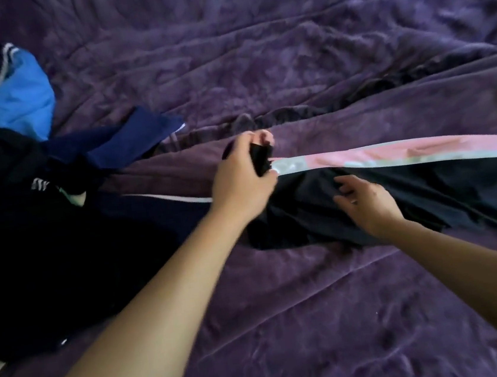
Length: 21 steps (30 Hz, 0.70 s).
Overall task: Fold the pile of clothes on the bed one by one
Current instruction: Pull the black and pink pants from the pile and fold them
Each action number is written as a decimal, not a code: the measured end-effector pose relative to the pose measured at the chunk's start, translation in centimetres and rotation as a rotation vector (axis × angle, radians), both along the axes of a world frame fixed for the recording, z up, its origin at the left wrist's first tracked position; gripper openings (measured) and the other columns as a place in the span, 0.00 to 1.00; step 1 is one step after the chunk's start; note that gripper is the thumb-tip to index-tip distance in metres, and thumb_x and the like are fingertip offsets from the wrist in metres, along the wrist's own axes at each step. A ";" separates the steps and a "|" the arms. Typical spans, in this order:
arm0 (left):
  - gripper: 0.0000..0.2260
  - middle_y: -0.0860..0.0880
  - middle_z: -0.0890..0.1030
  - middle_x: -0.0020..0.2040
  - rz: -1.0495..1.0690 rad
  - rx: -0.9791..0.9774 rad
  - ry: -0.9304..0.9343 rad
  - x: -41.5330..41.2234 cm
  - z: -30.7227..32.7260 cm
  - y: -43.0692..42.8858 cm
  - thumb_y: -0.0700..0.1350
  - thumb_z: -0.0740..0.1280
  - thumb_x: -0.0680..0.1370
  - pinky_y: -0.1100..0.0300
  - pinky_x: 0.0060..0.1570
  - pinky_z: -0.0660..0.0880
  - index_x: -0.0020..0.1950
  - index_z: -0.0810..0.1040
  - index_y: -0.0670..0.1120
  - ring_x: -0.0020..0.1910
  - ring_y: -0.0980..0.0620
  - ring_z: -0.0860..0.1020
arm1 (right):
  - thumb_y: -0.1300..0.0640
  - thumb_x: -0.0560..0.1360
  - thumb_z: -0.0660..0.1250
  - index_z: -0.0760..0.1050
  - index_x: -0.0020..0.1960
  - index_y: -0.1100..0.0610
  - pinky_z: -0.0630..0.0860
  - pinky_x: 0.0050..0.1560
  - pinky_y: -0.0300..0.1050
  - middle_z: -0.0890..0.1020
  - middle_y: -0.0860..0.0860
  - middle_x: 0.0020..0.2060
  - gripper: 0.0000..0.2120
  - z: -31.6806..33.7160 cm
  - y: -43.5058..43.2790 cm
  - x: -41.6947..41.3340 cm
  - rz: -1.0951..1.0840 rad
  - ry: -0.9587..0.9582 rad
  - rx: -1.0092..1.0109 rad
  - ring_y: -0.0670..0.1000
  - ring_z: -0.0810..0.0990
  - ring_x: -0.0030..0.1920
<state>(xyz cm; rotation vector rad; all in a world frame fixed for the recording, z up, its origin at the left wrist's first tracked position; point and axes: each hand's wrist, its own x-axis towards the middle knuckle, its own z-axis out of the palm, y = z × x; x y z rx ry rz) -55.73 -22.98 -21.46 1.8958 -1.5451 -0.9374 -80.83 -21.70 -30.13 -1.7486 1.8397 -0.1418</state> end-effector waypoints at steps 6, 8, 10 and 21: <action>0.30 0.46 0.70 0.62 -0.207 0.245 -0.223 -14.5 -6.8 1.8 0.47 0.68 0.76 0.48 0.52 0.72 0.74 0.57 0.52 0.60 0.42 0.73 | 0.53 0.73 0.70 0.75 0.63 0.51 0.76 0.51 0.46 0.82 0.50 0.51 0.19 -2.0 1.5 -10.4 -0.219 -0.051 0.078 0.51 0.81 0.46; 0.31 0.44 0.66 0.65 -0.322 0.398 -0.326 -17.7 -9.8 3.2 0.47 0.67 0.76 0.48 0.56 0.71 0.75 0.56 0.50 0.63 0.41 0.69 | 0.54 0.73 0.71 0.76 0.63 0.52 0.74 0.49 0.42 0.82 0.49 0.49 0.18 -3.0 2.1 -13.4 -0.220 -0.093 0.130 0.48 0.80 0.43; 0.30 0.42 0.61 0.70 -0.394 0.507 -0.461 -19.9 -11.8 4.7 0.48 0.66 0.76 0.47 0.60 0.68 0.74 0.57 0.46 0.66 0.40 0.65 | 0.55 0.73 0.71 0.77 0.61 0.54 0.72 0.47 0.39 0.82 0.47 0.46 0.16 -3.7 2.4 -16.1 -0.208 -0.142 0.195 0.45 0.79 0.40; 0.26 0.43 0.56 0.76 -0.578 0.282 -0.617 -31.9 -11.2 5.9 0.50 0.60 0.78 0.49 0.68 0.61 0.76 0.58 0.50 0.73 0.43 0.58 | 0.51 0.72 0.70 0.70 0.67 0.55 0.68 0.61 0.58 0.73 0.58 0.63 0.25 1.9 -3.2 -35.3 -0.489 0.249 -0.100 0.62 0.68 0.64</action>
